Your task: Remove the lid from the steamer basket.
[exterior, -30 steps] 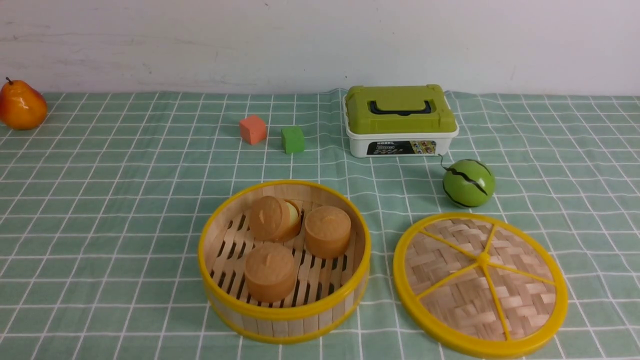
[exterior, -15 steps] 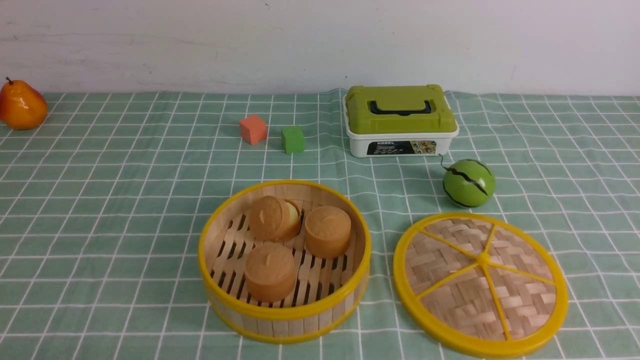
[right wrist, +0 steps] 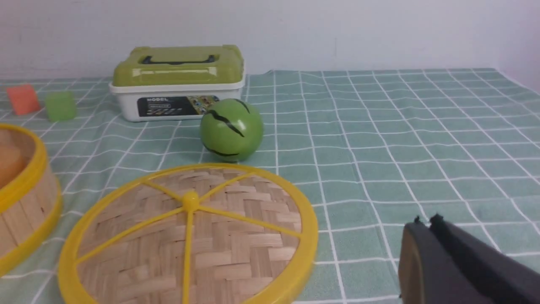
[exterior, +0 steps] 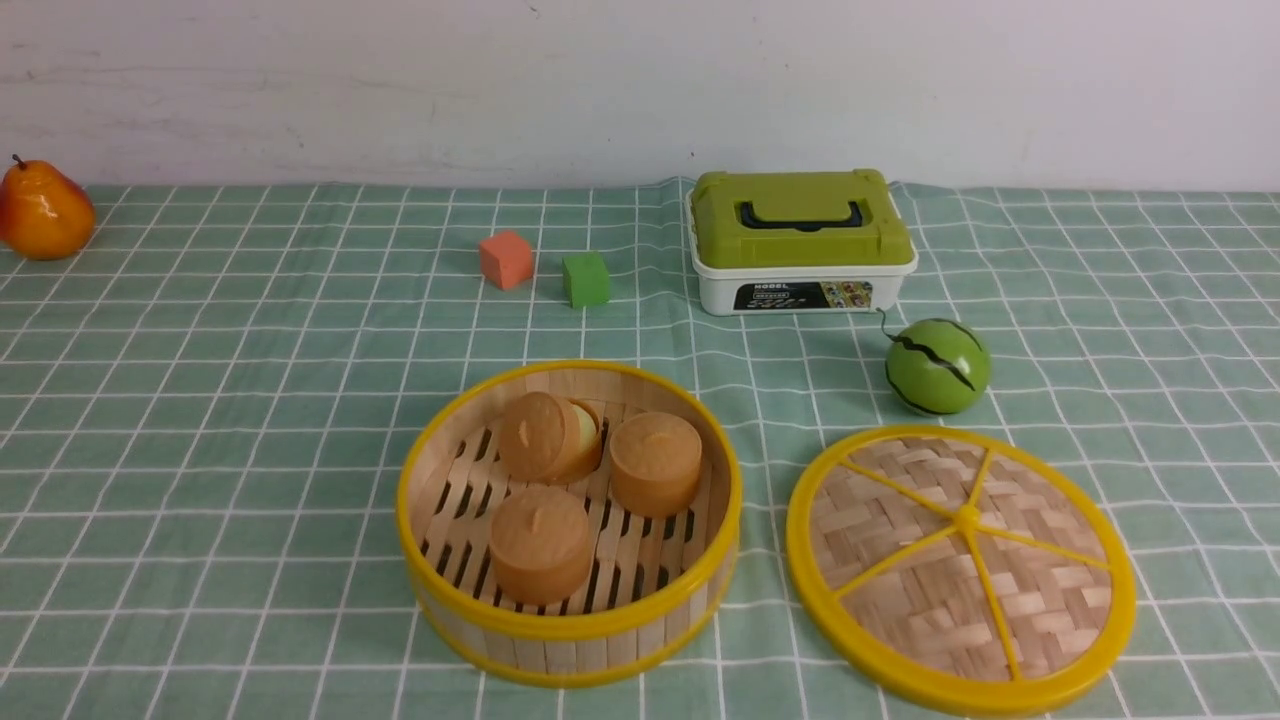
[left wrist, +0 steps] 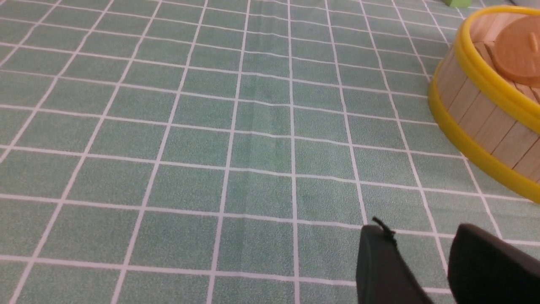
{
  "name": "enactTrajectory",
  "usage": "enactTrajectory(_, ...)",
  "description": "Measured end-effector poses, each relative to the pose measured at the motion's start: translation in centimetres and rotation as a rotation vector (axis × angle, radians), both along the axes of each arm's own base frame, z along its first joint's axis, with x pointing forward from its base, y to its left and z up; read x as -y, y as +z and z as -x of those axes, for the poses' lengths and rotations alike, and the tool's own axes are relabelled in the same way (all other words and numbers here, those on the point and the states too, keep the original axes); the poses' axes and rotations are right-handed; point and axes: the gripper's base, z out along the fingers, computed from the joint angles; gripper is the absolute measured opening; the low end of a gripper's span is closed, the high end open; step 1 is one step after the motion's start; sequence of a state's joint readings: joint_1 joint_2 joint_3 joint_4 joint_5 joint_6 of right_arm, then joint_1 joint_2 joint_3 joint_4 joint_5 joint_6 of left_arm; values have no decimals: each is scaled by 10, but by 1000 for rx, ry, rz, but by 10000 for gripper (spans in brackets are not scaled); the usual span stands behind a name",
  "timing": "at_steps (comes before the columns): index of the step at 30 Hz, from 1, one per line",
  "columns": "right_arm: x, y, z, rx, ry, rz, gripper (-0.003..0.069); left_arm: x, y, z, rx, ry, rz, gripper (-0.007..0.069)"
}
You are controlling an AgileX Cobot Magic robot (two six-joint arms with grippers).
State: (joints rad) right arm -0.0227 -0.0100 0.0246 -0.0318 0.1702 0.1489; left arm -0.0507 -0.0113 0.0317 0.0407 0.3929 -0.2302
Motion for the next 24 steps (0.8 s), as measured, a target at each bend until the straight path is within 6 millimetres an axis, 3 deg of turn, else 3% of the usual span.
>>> enactTrajectory(9, 1, -15, 3, -168, -10, -11, -10, 0, 0, 0, 0, 0, 0, 239)
enactTrajectory(24, 1, -17, 4, -206, -12, -13, -8, 0, 0, 0, 0, 0, 0, 239)
